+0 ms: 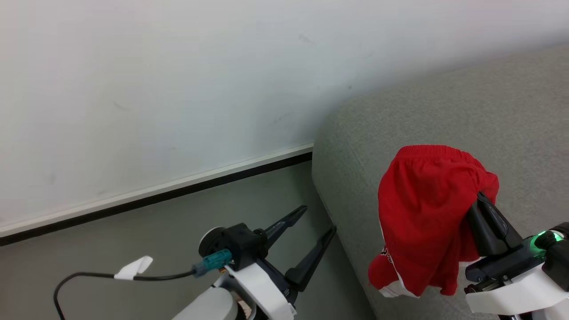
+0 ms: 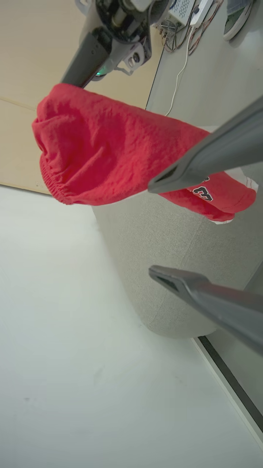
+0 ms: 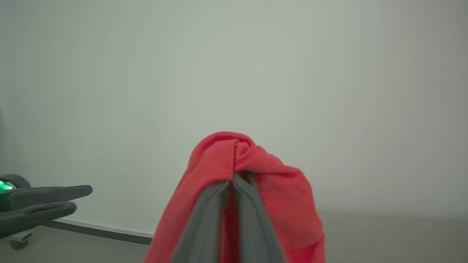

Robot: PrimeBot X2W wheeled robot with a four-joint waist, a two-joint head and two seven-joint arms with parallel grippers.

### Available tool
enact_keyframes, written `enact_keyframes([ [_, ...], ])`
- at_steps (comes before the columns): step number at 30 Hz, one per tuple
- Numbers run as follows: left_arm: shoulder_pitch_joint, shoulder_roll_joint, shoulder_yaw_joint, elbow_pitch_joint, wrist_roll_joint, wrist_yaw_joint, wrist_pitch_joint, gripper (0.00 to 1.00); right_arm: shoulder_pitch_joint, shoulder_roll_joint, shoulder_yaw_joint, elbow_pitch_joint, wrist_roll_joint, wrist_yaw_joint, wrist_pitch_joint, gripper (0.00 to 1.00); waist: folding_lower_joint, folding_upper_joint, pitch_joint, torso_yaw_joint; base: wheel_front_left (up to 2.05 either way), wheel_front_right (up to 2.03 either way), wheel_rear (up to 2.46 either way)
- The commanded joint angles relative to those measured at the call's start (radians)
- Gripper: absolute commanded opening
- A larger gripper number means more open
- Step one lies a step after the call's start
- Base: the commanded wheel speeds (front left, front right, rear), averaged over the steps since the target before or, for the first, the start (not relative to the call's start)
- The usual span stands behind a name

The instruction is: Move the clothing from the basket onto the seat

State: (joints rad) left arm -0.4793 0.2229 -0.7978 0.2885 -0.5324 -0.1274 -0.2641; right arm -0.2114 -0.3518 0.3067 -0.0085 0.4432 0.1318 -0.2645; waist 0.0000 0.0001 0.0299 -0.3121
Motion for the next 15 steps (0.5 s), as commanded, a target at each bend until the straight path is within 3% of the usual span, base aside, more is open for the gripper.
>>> enact_keyframes([
  [1, 0.007, 0.000, 0.005, 0.001, 0.013, -0.003, -0.001, 1.00, 0.009, -0.001, -0.008, -0.007, -0.001, -0.002, 0.001, 0.00, 0.0000, -0.0001, 0.016, -0.034, 0.00, 0.00, 0.00],
  [15, -0.008, 0.012, 0.010, -0.034, 0.040, -0.002, -0.001, 1.00, -0.004, 0.031, -0.064, -0.006, -0.020, -0.002, 0.001, 0.00, 0.0000, -0.0001, 0.080, -0.071, 0.00, 0.00, 0.00],
])
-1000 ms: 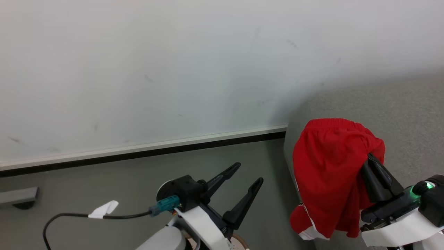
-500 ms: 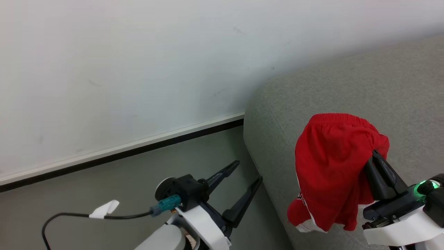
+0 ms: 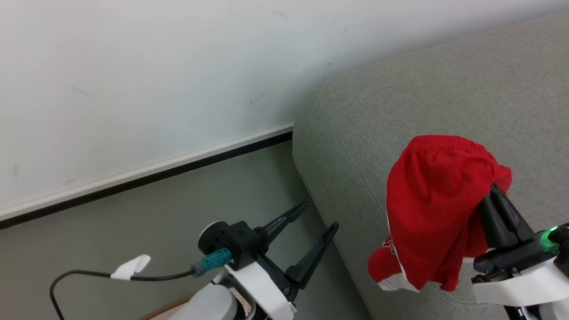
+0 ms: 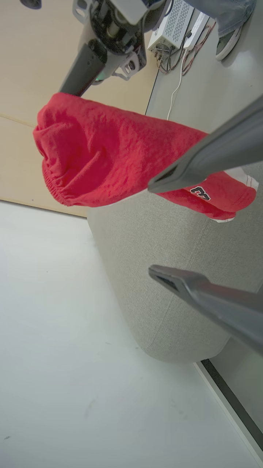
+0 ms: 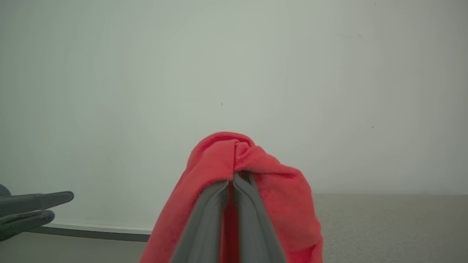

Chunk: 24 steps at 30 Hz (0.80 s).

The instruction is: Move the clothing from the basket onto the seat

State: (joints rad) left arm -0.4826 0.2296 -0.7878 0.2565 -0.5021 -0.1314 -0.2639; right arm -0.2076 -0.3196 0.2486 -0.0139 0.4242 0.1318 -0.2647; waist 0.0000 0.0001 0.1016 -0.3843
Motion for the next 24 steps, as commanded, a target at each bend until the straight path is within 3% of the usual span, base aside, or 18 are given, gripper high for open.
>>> enact_keyframes([
  [1, -0.008, 0.008, -0.002, -0.006, 0.011, 0.002, -0.001, 1.00, -0.014, 0.000, -0.014, 0.003, -0.003, -0.002, 0.001, 0.00, 0.0000, -0.0001, 0.016, 0.003, 0.00, 0.00, 0.00],
  [8, -0.044, 0.040, -0.019, -0.028, 0.013, 0.002, -0.001, 1.00, -0.091, -0.004, -0.083, 0.031, 0.001, -0.002, 0.001, 0.00, 0.0000, -0.0001, 0.097, 0.032, 0.00, 0.00, 0.00],
  [18, -0.131, 0.109, -0.043, -0.080, 0.001, 0.002, -0.001, 1.00, -0.238, -0.062, -0.240, 0.029, 0.003, -0.002, 0.001, 0.00, 0.0000, -0.0001, 0.279, 0.098, 0.00, 0.00, 0.00],
  [24, -0.189, 0.159, -0.067, -0.097, -0.009, 0.002, 0.001, 1.00, -0.342, -0.097, -0.314, 0.099, 0.039, -0.002, 0.001, 0.00, 0.0000, -0.0001, 0.383, 0.126, 0.00, 0.00, 0.00],
])
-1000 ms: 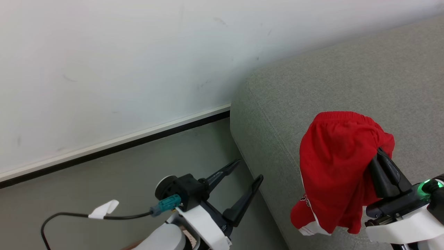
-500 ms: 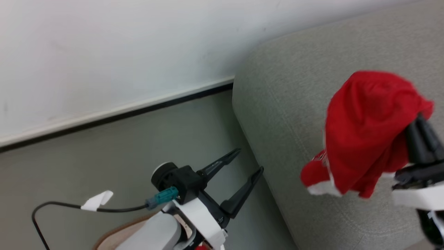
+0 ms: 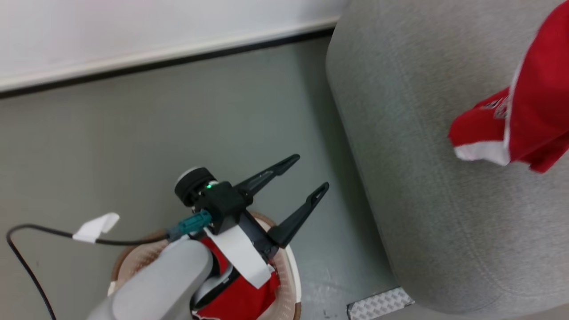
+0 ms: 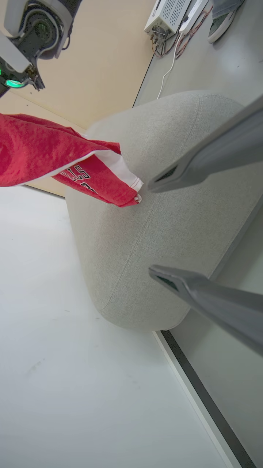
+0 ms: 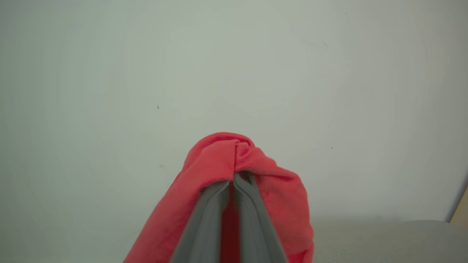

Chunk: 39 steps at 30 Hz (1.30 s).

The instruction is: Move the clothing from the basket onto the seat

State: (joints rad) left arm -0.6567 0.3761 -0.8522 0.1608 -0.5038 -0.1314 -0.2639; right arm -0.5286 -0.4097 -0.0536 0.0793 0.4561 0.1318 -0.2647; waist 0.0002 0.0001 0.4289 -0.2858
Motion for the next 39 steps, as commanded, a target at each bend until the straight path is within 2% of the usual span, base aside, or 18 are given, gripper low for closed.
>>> enact_keyframes([
  [1, -0.027, 0.018, -0.006, -0.005, -0.008, 0.002, 0.000, 1.00, -0.038, -0.009, -0.025, 0.016, 0.006, -0.002, 0.001, 0.00, -0.0002, -0.0001, 0.070, 0.032, 0.00, 0.00, 0.00],
  [7, -0.094, 0.034, -0.026, -0.029, -0.007, 0.002, 0.001, 1.00, -0.108, -0.021, -0.147, 0.050, -0.014, -0.002, 0.001, 0.00, -0.0002, -0.0001, 0.161, 0.070, 0.00, 0.00, 0.00],
  [12, -0.127, 0.038, -0.034, -0.034, -0.008, 0.002, 0.000, 1.00, -0.133, 0.002, -0.208, 0.117, 0.032, -0.002, 0.001, 0.00, -0.0002, -0.0001, 0.219, 0.097, 0.00, 0.00, 0.00],
  [19, -0.142, 0.037, -0.035, -0.025, -0.014, 0.002, -0.001, 1.00, -0.123, -0.027, -0.159, 0.323, 0.061, -0.002, 0.001, 0.00, -0.0002, -0.0001, 0.258, 0.120, 0.00, 0.00, 0.00],
  [27, -0.137, 0.024, -0.021, -0.020, -0.014, 0.002, -0.001, 1.00, -0.165, -0.082, -0.043, 0.558, 0.133, -0.002, 0.033, 0.00, -0.0002, -0.0001, 0.261, 0.131, 0.00, 0.00, 0.00],
  [34, -0.114, 0.002, -0.010, -0.017, -0.016, 0.002, -0.001, 1.00, -0.204, -0.125, 0.049, 0.656, 0.185, -0.002, 0.049, 0.00, -0.0002, -0.0001, 0.224, 0.134, 0.00, 0.00, 0.00],
  [35, -0.112, -0.001, -0.009, -0.016, -0.016, 0.002, -0.001, 1.00, -0.208, -0.132, 0.062, 0.665, 0.188, -0.002, 0.050, 0.25, -0.0002, -0.0001, 0.216, 0.134, 0.00, 0.00, 0.00],
  [36, -0.108, -0.003, -0.006, -0.015, -0.015, 0.002, -0.001, 1.00, -0.210, -0.136, 0.078, 0.676, 0.187, -0.002, 0.053, 0.45, -0.0002, -0.0001, 0.205, 0.133, 0.00, 0.00, 0.00],
  [37, -0.103, -0.005, -0.004, -0.013, -0.017, 0.002, -0.001, 1.00, -0.210, -0.141, 0.091, 0.684, 0.191, -0.002, 0.056, 0.96, -0.0002, -0.0001, 0.196, 0.133, 0.00, 0.00, 0.00],
  [39, -0.091, -0.010, -0.001, -0.006, -0.019, 0.002, -0.001, 1.00, -0.209, -0.151, 0.120, 0.697, 0.193, -0.002, 0.060, 1.00, -0.0002, -0.0001, 0.170, 0.130, 0.00, 0.00, 0.00],
])
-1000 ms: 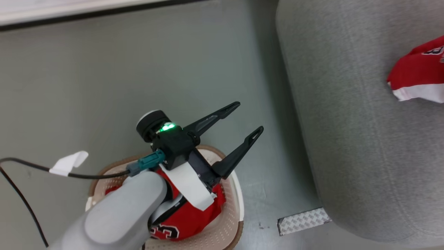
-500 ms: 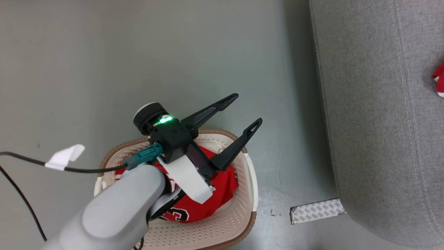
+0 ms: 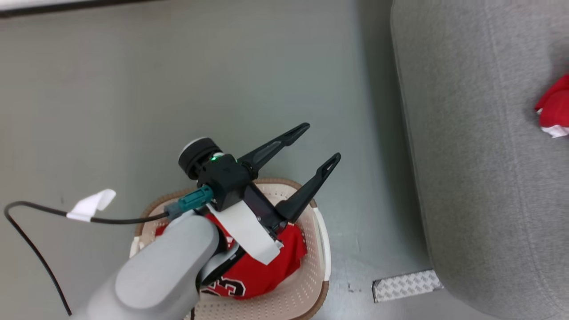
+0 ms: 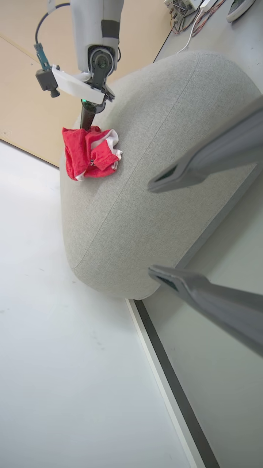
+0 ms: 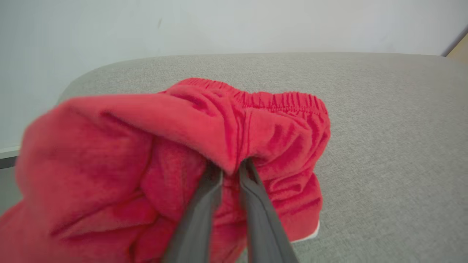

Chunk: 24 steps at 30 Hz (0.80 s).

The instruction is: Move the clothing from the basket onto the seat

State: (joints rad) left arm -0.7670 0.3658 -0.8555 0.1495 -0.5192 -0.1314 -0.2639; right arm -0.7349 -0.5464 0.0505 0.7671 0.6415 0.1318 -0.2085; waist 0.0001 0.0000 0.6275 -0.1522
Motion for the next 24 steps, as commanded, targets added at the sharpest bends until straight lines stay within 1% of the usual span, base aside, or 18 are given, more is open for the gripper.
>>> enact_keyframes([
  [1, 0.019, 0.001, 0.003, 0.006, -0.003, 0.002, -0.001, 1.00, -0.003, -0.014, 0.016, 0.009, 0.007, -0.002, 0.004, 1.00, -0.0001, 0.0000, -0.028, -0.004, 0.00, 0.00, 0.00],
  [6, 0.054, -0.022, 0.015, 0.025, 0.002, 0.002, -0.001, 1.00, 0.013, -0.036, 0.079, 0.033, 0.019, -0.002, 0.027, 1.00, -0.0001, 0.0000, -0.109, -0.012, 0.00, 0.00, 0.00],
  [8, 0.085, -0.034, 0.029, 0.033, 0.000, 0.002, -0.001, 1.00, 0.025, -0.061, 0.112, 0.022, 0.026, -0.002, 0.032, 1.00, -0.0001, 0.0000, -0.168, -0.015, 0.00, 0.00, 0.00],
  [9, 0.085, -0.034, 0.029, 0.033, 0.000, 0.002, -0.001, 1.00, 0.025, -0.061, 0.112, 0.022, 0.026, -0.002, 0.032, 1.00, -0.0001, 0.0000, -0.168, -0.015, 0.00, 0.00, 0.00],
  [10, 0.107, -0.047, 0.041, 0.039, -0.004, 0.002, -0.001, 1.00, 0.036, -0.077, 0.132, 0.009, 0.031, -0.002, 0.033, 1.00, -0.0001, 0.0000, -0.205, -0.017, 0.00, 0.00, 0.00],
  [13, 0.142, -0.063, 0.061, 0.048, -0.005, 0.002, -0.001, 1.00, 0.057, -0.105, 0.158, -0.017, 0.032, -0.002, 0.031, 1.00, -0.0001, 0.0000, -0.269, -0.016, 0.00, 0.00, 0.00],
  [14, 0.142, -0.063, 0.061, 0.048, -0.005, 0.002, -0.001, 1.00, 0.057, -0.105, 0.158, -0.017, 0.032, -0.002, 0.031, 1.00, -0.0001, 0.0000, -0.269, -0.016, 0.00, 0.00, 0.00],
  [19, 0.207, -0.089, 0.107, 0.065, -0.002, 0.002, -0.001, 1.00, 0.095, -0.140, 0.190, -0.072, 0.024, -0.002, 0.017, 1.00, -0.0001, 0.0000, -0.382, -0.005, 0.00, 0.00, 0.00],
  [24, 0.274, -0.111, 0.171, 0.085, 0.008, 0.002, -0.001, 1.00, 0.142, -0.164, 0.199, -0.154, 0.019, -0.002, -0.004, 1.00, -0.0001, 0.0000, -0.478, 0.019, 0.00, 0.00, 0.00],
])
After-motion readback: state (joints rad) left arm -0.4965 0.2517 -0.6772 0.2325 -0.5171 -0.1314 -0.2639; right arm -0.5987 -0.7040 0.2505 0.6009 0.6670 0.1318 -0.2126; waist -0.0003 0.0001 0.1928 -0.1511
